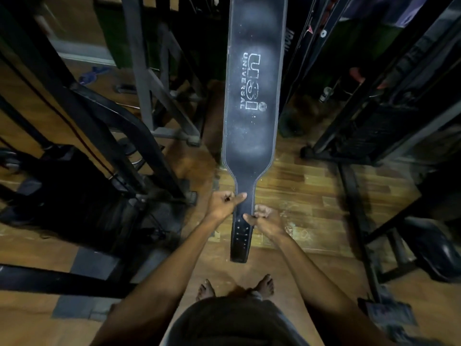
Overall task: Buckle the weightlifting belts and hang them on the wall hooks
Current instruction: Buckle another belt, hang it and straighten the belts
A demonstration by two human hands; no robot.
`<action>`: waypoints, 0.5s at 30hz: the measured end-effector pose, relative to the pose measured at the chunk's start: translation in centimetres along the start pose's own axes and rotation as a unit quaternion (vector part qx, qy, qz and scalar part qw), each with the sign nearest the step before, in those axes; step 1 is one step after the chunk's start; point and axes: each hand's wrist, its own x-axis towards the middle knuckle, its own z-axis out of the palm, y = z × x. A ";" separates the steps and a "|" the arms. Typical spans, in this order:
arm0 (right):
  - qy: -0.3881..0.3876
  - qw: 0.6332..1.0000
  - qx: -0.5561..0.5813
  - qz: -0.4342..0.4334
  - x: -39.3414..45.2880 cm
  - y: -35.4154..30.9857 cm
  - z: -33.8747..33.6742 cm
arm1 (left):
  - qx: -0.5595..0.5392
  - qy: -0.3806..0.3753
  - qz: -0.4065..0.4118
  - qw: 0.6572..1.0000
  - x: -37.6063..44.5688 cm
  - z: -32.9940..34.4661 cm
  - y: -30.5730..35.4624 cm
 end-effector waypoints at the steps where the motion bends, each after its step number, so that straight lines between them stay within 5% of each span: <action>1: -0.007 1.000 0.002 0.005 0.0 0.1 0.2 | -0.005 -0.006 -0.021 1.000 -0.5 0.1 -1.2; 15: -0.061 0.994 -0.025 0.083 -1.6 2.9 2.9 | -0.043 -0.013 -0.203 0.978 -4.6 -0.6 -8.0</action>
